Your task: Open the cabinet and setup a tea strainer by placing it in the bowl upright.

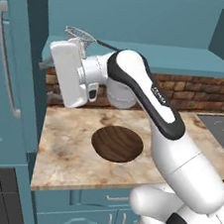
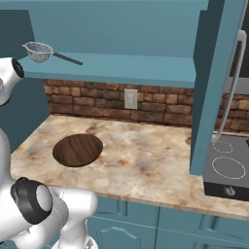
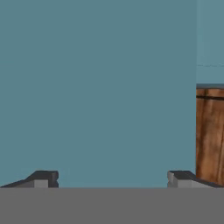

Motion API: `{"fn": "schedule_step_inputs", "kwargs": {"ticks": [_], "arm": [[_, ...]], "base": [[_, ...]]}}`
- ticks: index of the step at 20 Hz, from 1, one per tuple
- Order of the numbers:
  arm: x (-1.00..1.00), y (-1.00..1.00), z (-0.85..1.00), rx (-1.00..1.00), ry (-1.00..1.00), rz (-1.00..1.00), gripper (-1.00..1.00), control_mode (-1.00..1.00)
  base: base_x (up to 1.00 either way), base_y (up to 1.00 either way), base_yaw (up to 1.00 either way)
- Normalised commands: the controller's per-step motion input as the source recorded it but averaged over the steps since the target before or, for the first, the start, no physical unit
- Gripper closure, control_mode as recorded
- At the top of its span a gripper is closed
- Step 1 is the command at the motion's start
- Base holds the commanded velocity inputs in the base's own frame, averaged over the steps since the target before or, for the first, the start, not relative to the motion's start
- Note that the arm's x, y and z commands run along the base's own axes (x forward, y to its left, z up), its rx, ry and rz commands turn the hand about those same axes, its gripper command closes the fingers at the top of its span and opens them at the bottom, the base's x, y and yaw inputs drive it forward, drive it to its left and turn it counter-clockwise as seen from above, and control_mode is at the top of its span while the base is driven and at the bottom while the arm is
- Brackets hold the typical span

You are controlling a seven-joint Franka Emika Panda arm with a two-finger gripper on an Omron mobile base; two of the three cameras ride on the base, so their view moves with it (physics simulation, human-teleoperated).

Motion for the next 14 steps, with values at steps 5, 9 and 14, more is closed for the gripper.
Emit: {"fn": "schedule_step_inputs", "kwargs": {"ticks": [5,9,14], "arm": [[0.0,0.27,0.0,-0.01,0.0,-0.08,-1.0,-1.0],[-0.01,0.06,0.0,-0.02,0.0,-0.05,-1.0,-1.0],[0.0,-0.09,0.0,-0.08,0.0,-0.07,-1.0,-1.0]], "base": [[0.0,0.0,0.0],[0.0,0.0,0.0],[0.0,0.0,0.0]]}}
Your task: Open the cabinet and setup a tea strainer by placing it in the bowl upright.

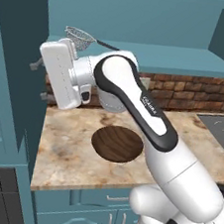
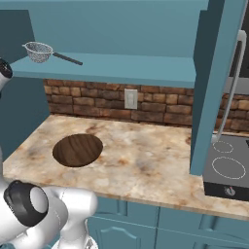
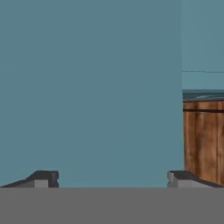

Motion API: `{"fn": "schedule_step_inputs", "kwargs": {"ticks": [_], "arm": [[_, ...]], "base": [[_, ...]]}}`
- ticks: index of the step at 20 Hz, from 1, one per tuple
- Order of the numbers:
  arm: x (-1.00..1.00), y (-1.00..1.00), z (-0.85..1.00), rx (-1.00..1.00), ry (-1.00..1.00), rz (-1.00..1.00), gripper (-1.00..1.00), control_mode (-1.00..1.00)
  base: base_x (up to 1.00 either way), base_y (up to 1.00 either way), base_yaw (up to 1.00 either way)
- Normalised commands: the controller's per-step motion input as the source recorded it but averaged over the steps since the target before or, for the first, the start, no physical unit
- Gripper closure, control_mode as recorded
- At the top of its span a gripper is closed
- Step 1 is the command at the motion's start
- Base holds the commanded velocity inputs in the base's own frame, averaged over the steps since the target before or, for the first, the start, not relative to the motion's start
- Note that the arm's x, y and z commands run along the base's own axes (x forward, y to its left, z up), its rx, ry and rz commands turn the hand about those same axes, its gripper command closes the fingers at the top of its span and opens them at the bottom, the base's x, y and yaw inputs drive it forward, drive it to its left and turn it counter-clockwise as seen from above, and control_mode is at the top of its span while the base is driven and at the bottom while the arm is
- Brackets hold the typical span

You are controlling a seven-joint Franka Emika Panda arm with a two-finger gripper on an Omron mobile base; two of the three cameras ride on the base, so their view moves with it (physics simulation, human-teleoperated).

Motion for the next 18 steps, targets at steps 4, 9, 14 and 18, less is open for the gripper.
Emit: {"fn": "schedule_step_inputs", "kwargs": {"ticks": [4,9,14,18], "arm": [[0.0,-0.36,0.0,-0.12,0.0,-0.07,-1.0,-1.0],[0.0,-0.47,0.0,-0.28,-0.01,-0.07,-1.0,-1.0],[0.04,-0.44,0.0,-0.47,-0.09,-0.07,-1.0,-1.0],[0.15,-0.63,-0.03,-0.55,-0.17,0.0,-1.0,-1.0]], "base": [[0.0,0.0,0.0],[0.0,0.0,0.0],[0.0,0.0,0.0],[0.0,0.0,0.0]]}}
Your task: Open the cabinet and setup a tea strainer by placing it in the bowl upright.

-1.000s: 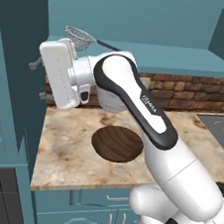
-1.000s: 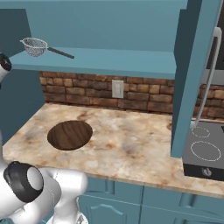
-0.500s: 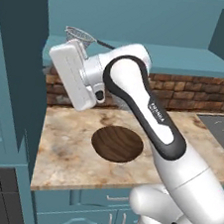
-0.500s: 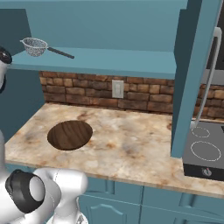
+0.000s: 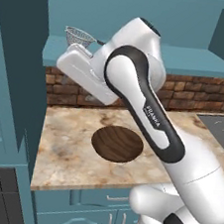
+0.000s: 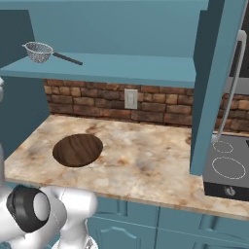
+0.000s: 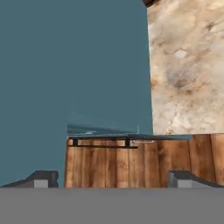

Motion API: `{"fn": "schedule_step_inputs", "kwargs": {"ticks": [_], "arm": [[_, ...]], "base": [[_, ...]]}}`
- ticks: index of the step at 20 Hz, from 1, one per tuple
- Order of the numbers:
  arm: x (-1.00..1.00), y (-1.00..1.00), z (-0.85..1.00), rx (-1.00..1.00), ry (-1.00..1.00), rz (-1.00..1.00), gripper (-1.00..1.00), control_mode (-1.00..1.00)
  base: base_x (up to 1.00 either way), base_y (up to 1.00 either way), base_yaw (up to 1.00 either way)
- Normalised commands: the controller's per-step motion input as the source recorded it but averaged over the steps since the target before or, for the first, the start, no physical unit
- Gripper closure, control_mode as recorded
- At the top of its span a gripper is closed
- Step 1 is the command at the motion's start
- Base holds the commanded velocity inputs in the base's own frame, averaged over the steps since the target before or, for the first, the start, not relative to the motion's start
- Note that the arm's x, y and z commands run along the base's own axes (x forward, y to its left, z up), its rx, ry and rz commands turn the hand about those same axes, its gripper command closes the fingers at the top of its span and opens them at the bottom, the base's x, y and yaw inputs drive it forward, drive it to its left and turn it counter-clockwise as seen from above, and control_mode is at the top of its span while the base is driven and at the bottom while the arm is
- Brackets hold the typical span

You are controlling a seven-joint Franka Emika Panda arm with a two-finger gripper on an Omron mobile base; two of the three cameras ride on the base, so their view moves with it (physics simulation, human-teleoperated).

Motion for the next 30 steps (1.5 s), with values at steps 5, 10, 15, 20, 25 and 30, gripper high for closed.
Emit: {"fn": "schedule_step_inputs", "kwargs": {"ticks": [5,10,15,20,25,30], "arm": [[0.1,-0.87,-0.08,-0.56,-0.24,0.14,-1.0,-1.0],[0.05,-0.98,-0.23,-0.49,-0.25,0.44,-1.0,-1.0],[0.0,-0.89,-0.42,-0.36,-0.2,0.58,-1.0,-1.0],[0.14,-0.81,-0.14,-0.03,-0.17,0.25,-1.0,-1.0],[0.78,-0.27,0.0,0.12,-0.09,-0.06,-1.0,-1.0],[0.57,-0.21,0.08,0.18,-0.22,-0.25,-1.0,-1.0]], "base": [[0.0,0.0,0.0],[0.0,0.0,0.0],[0.0,0.0,0.0],[0.0,0.0,0.0],[0.0,0.0,0.0],[0.0,0.0,0.0]]}}
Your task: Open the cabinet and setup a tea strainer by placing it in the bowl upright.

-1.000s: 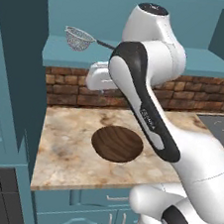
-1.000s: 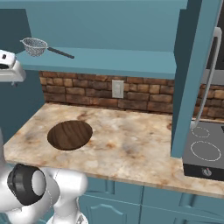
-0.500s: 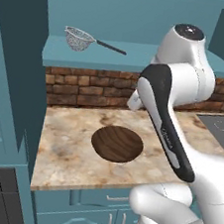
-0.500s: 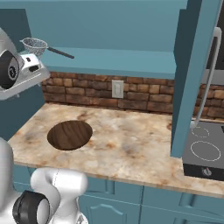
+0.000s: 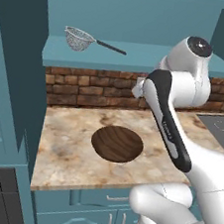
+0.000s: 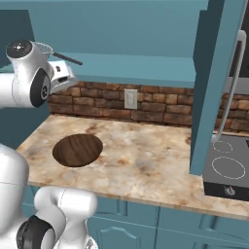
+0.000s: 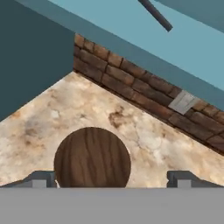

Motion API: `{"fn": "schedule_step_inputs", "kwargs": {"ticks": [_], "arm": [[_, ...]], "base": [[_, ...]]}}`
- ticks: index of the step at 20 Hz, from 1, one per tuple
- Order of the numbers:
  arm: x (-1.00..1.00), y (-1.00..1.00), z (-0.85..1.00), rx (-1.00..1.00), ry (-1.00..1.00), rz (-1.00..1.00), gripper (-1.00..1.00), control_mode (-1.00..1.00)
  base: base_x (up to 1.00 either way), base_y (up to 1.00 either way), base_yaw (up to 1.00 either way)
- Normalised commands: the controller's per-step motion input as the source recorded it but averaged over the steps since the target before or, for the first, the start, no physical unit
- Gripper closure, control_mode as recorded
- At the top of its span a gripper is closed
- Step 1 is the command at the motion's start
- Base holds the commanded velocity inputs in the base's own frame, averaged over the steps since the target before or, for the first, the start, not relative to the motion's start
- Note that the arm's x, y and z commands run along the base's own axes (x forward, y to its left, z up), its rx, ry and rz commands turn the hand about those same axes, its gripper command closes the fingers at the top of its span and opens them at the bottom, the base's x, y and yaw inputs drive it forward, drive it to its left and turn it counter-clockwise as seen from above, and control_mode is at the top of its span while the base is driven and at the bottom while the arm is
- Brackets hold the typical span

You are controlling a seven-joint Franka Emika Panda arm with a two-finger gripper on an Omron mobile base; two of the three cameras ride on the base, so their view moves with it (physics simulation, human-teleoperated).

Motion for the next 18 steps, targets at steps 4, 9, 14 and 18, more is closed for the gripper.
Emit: {"fn": "schedule_step_inputs", "kwargs": {"ticks": [4,9,14,18], "arm": [[0.4,-0.06,0.26,0.23,-0.12,-0.38,-1.0,-1.0],[0.16,-0.01,0.44,0.28,-0.12,-0.22,-1.0,-1.0],[0.02,-0.11,0.52,0.21,-0.07,-0.02,-1.0,-1.0],[0.1,-0.05,0.18,0.05,0.0,0.0,-1.0,-1.0]], "base": [[0.0,0.0,0.0],[0.0,0.0,0.0],[0.0,0.0,0.0],[0.0,0.0,0.0]]}}
